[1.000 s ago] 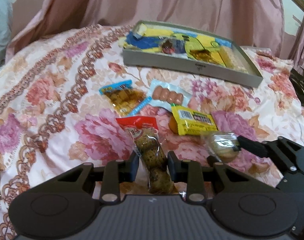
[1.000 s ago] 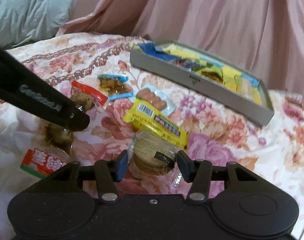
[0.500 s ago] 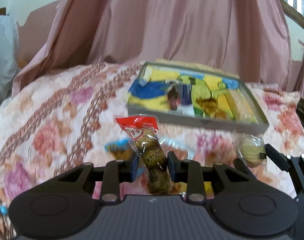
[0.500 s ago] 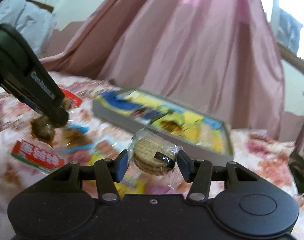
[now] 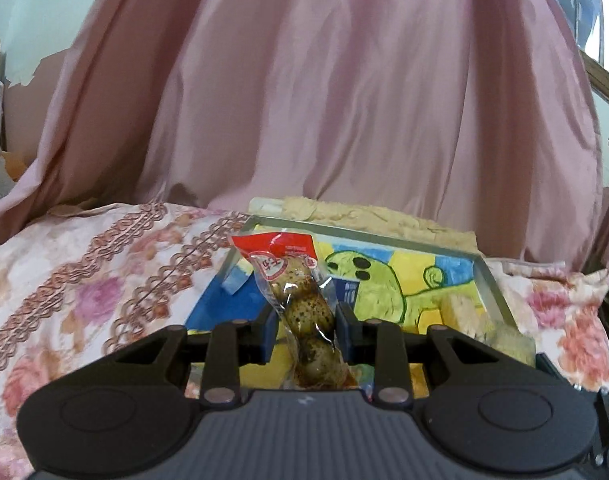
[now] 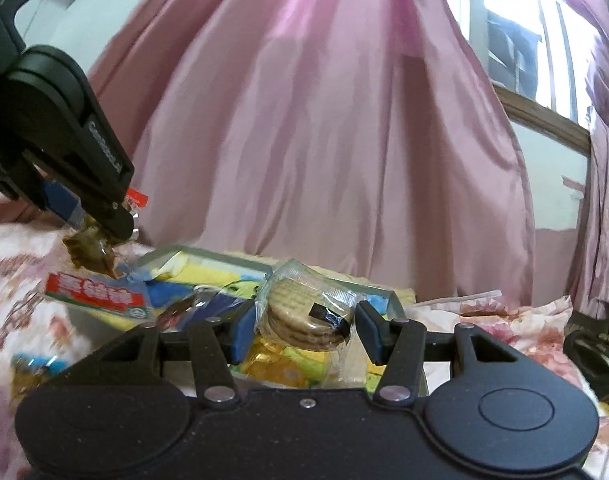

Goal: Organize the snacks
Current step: 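Carry the quail-egg bag and cookie pack over the grey tray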

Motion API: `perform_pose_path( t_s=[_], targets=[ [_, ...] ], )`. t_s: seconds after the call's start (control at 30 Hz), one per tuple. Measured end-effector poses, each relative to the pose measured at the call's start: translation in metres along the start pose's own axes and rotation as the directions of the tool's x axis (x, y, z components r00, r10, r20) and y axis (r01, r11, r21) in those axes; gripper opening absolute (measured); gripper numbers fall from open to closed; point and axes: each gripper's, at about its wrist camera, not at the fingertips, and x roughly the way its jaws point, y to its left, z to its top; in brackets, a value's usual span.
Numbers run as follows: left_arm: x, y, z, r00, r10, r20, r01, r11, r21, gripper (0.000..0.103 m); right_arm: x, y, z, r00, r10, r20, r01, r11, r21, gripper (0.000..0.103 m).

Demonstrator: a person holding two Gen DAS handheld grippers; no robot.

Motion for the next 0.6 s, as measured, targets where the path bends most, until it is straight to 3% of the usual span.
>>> perform_pose_path(
  t_s=[0.3, 0.6],
  targets=[
    [0.055, -0.005, 0.0, 0.999, 0.028, -0.042, -0.03, 0.999, -0.043, 0.034, 0.04, -0.001, -0.013, 1.0, 0.004, -0.01, -0.003, 0.999, 0.05, 0.055],
    [0.079, -0.001, -0.003, 0.997, 0.041, -0.064, -0.045, 0.998, -0.048, 0.034, 0.055, 0.012, -0.021, 0.999, 0.038, -0.035, -0.036, 0.998, 0.047, 0.055]
  ],
)
